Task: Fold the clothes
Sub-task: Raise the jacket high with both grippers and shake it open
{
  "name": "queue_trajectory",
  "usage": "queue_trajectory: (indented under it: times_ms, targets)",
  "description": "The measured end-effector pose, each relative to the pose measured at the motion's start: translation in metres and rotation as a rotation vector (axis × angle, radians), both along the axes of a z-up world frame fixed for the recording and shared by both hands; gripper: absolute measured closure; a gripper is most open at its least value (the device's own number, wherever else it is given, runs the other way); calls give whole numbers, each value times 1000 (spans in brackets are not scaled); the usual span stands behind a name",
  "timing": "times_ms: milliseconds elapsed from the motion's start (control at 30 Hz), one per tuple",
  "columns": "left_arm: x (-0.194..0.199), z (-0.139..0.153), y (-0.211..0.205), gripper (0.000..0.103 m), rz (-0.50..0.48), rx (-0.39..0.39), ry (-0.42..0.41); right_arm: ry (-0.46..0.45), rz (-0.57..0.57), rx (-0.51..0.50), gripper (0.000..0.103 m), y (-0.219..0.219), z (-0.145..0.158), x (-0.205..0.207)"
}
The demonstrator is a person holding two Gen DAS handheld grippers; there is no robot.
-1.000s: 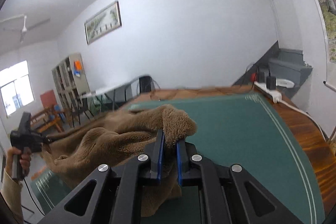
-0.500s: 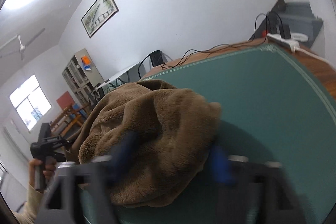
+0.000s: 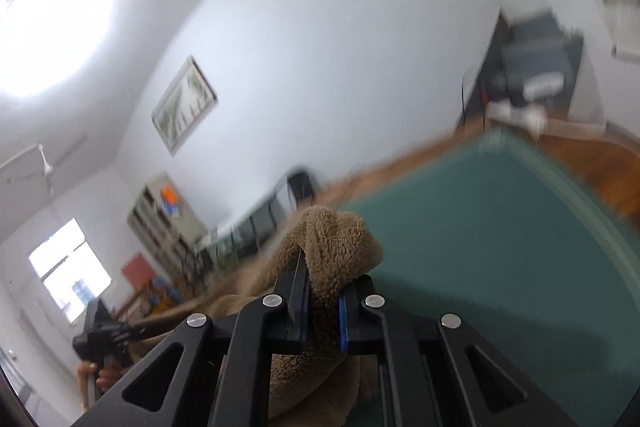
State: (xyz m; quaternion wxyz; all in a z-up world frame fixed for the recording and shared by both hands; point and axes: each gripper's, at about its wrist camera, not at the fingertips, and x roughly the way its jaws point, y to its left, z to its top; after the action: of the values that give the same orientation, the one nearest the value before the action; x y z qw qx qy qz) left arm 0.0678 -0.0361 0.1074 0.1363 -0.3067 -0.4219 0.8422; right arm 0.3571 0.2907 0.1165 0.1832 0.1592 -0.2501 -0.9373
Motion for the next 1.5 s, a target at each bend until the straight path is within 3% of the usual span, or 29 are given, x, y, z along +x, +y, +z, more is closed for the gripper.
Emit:
queue_trajectory:
  times_ms: [100,267,400,567,667,800,1000,1200,1333,1500]
  targets:
    - [17,52,5,92,-24,43,144,181,-114,50,93,19,61,18]
    - [77,152,7,92,-35,116,473,554,-337,153,93,21,172,73]
    - [131,200,5,92,22,137,665,781,-483,237,93,9,235,109]
    - [183,232,6,92,140,102,783,909,-580,233,92,-1,276,143]
    - [219,247,14,92,231,19,871,1065,-777,339,92,-23,276,166]
    - [272,250,15,91,325,-28,982,1125,-848,426,92,-35,273,176]
    - [290,252,26,91,377,-149,994,1113,-907,474,92,-25,263,158]
    - [263,252,27,91,474,-282,960,1060,-889,520,92,-1,266,101]
    - [212,234,24,91,457,-319,856,973,-846,564,92,21,264,40]
    - [101,198,20,90,380,-352,610,798,-769,631,92,51,247,-62]
